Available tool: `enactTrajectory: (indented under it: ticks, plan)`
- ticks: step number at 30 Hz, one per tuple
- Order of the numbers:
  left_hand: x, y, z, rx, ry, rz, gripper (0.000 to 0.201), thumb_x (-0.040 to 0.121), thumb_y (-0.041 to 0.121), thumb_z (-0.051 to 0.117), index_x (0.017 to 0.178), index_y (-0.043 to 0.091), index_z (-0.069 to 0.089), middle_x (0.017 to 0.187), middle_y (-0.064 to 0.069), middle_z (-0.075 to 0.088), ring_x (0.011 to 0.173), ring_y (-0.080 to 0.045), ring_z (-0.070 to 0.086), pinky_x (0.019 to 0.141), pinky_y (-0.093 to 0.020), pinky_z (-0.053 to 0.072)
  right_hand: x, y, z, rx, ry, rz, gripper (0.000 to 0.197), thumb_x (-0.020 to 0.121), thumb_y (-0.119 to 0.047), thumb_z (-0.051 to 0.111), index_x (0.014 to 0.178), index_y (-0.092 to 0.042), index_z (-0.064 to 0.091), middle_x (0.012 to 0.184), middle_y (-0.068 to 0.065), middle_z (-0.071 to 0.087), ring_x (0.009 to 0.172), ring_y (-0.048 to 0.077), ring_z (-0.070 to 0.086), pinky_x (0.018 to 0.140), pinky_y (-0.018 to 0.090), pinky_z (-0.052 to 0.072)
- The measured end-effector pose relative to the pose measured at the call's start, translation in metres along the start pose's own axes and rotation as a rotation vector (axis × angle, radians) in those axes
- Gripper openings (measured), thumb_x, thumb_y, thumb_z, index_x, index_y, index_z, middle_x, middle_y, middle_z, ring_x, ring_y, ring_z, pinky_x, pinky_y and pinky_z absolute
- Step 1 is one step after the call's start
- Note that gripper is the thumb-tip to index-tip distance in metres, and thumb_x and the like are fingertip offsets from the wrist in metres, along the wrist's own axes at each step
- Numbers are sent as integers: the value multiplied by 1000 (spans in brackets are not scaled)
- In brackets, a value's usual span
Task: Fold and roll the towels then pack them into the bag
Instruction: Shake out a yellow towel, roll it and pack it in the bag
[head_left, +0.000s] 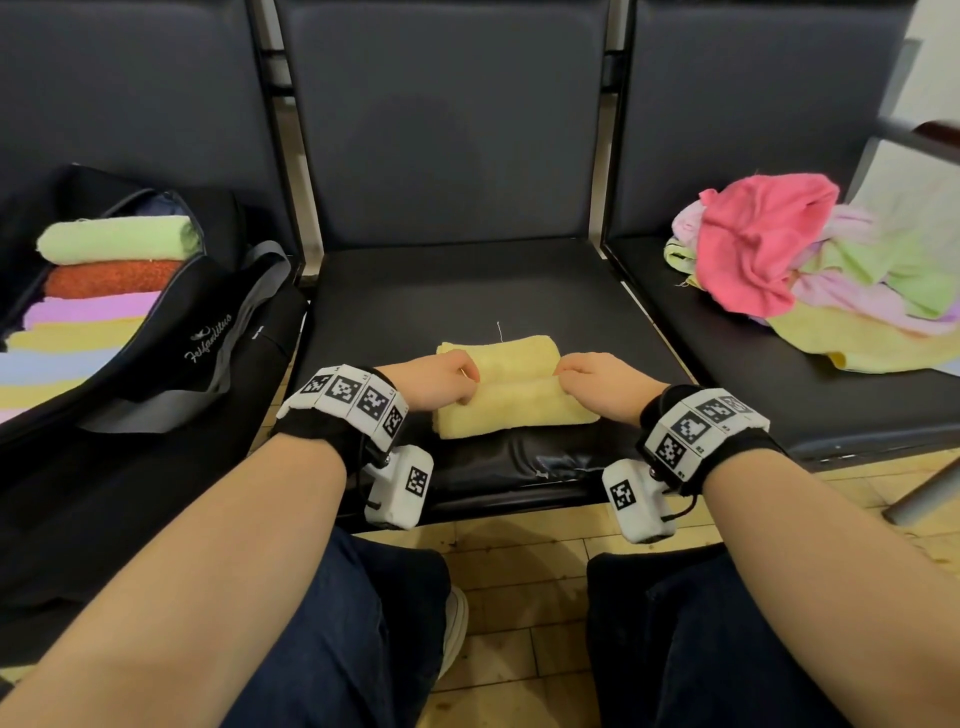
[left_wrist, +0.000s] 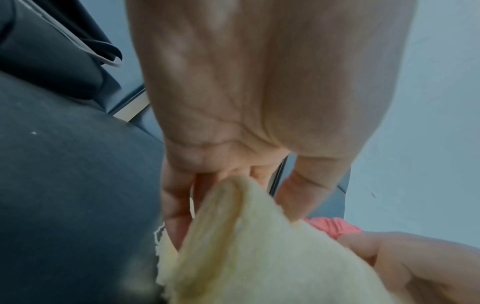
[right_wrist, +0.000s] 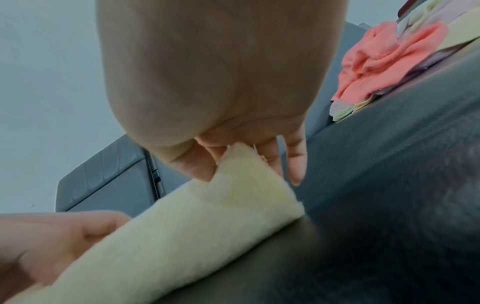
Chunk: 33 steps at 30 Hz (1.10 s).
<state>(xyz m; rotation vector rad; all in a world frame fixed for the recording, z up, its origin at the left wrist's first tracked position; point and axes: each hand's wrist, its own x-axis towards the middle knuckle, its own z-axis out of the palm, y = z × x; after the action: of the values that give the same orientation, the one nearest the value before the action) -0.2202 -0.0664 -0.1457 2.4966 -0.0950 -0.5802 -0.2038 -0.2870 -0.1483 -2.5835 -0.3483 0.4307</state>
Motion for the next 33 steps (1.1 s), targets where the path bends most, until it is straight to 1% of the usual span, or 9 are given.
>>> enactTrajectory:
  ticks: [4,6,10,14,17,20,23,28,33]
  plan:
    - [3,2,3,-49,12,-27,21,93,15,43,114,14,47,90,0,47,75,-13,44,60,-23,39,2,1,-1,-35,-30,58,21,98,-27,34,105,-15,49,108,6,56,103,27,53,93,40,43]
    - [4,2,4,-29,6,-36,16,93,18,46,109,18,47,98,-3,51,77,-15,47,63,-24,41,2,1,-1,-64,-39,69,19,95,-28,41,103,-15,52,107,5,58,102,25,54,93,41,45]
    - [6,-1,7,106,57,-10,14,90,24,53,103,21,49,111,-2,53,94,-20,53,82,-33,45,5,7,-2,-149,56,-3,21,87,-25,55,108,-19,53,109,-3,52,104,21,51,98,39,39]
    - [5,-7,3,127,179,182,12,89,12,56,92,23,51,103,3,46,93,-16,47,82,-28,41,5,6,-1,-239,197,-263,16,84,-10,56,90,-24,59,87,-11,46,91,16,48,97,40,38]
    - [3,-7,2,157,144,222,17,92,10,51,85,26,56,98,4,53,87,-16,50,80,-24,41,0,1,-2,-250,154,-261,25,87,-8,49,90,-21,70,81,-13,52,85,16,54,91,34,46]
    - [0,-5,1,166,104,162,6,90,23,58,94,27,57,92,10,53,86,-13,53,78,-23,43,-4,-1,-4,-239,72,-160,27,85,-23,57,109,-23,69,105,-7,61,103,18,58,92,31,47]
    - [0,-10,0,200,42,73,40,77,41,73,110,28,54,109,8,52,98,-16,55,90,-31,47,-4,0,-2,-276,-48,-93,47,77,-34,67,124,-27,59,120,-5,57,111,20,56,94,34,47]
    - [6,-15,1,312,24,36,57,73,30,78,122,31,47,124,3,46,113,-25,48,100,-41,42,-3,2,1,-229,-73,-153,45,83,-2,57,127,-14,53,124,6,56,115,25,53,96,31,41]
    - [7,-16,0,257,33,65,51,84,19,69,129,24,46,124,6,49,107,-17,51,92,-28,44,4,6,4,-240,-32,-159,40,85,-10,58,121,-17,41,112,4,54,101,25,54,78,30,38]
